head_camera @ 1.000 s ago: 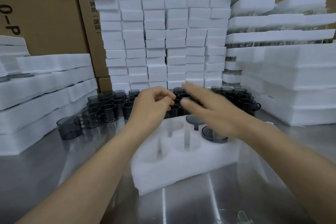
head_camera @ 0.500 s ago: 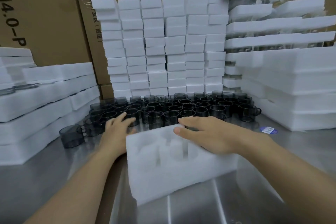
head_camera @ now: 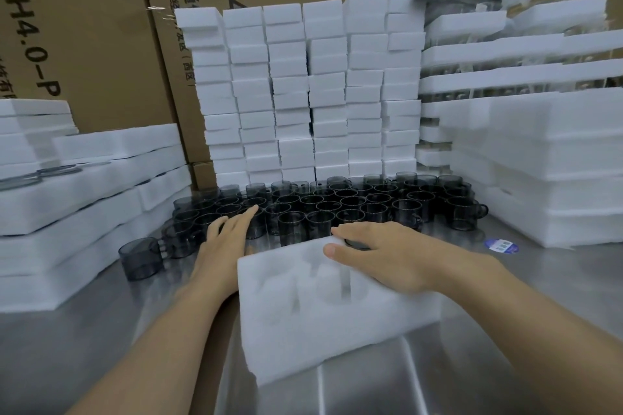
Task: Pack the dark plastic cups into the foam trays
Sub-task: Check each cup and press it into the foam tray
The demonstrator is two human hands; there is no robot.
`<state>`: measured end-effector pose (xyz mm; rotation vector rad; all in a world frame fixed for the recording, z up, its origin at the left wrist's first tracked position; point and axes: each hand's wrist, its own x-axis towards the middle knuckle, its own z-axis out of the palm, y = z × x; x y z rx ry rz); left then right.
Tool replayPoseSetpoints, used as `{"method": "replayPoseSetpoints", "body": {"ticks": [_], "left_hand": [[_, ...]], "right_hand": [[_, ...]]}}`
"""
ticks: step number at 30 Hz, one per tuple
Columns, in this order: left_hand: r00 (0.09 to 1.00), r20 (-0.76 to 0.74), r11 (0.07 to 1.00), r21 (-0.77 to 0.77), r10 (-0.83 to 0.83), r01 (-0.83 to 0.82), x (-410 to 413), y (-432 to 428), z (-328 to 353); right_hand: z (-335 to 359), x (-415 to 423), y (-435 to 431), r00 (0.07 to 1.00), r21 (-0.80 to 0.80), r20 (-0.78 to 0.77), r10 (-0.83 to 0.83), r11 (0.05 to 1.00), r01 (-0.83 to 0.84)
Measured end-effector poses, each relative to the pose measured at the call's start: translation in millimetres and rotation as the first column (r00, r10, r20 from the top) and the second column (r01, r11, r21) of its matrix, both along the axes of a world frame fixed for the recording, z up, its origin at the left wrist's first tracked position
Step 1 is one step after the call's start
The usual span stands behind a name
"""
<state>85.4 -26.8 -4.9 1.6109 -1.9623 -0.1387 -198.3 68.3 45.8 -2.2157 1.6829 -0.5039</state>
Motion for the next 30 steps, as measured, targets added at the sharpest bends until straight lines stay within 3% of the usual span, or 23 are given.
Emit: {"method": "replayPoseSetpoints", "body": {"ticks": [4, 13, 15, 20, 22, 24, 26, 30], "left_hand": [[0.992, 0.12, 0.997, -0.075, 0.023, -0.014, 0.7, -4.1, -0.7], [0.973, 0.084, 0.963, -0.185, 0.213, -0.195, 1.8, -7.9, -2.0], [0.971, 0.001, 0.957, -0.167, 0.24, -0.236, 1.5, -7.8, -0.5], [0.9, -0.383, 0.957, -0.112, 0.209, -0.269, -9.0, -7.8, 15.8], [0.763, -0.638, 0.967, -0.114, 0.106, -0.23, -17.8, -1.8, 34.0], [0.546, -0.838, 0.99, -0.085, -0.008, -0.116, -29.9, 11.9, 53.5], [0.47, -0.879, 0.994, -0.106, -0.083, -0.022, -43.6, 27.4, 66.2], [0.516, -0.832, 0.978, -0.15, -0.203, 0.143, -73.2, 53.7, 69.7]], "right_hand": [[-0.7, -0.1, -0.3, 1.0, -0.005, 0.004, 0.002, 1.0, -0.002], [-0.8, 0.2, -0.6, 1.0, -0.005, 0.001, 0.001, 1.0, -0.001], [-0.6, 0.5, -0.5, 1.0, -0.012, 0.0, 0.001, 1.0, -0.001], [1.9, 1.4, 1.5, 1.0, -0.041, -0.009, 0.009, 0.999, -0.01], [1.9, 2.1, 1.1, 1.0, -0.081, -0.015, 0.017, 0.997, -0.018], [1.7, 2.4, 0.4, 1.0, -0.125, -0.01, 0.012, 0.992, -0.013], [2.0, 2.8, 0.6, 1.0, -0.187, 0.021, 0.021, 0.982, -0.016], [2.5, 6.8, 2.7, 0.995, -0.374, 0.097, 0.027, 0.927, 0.011]]}}
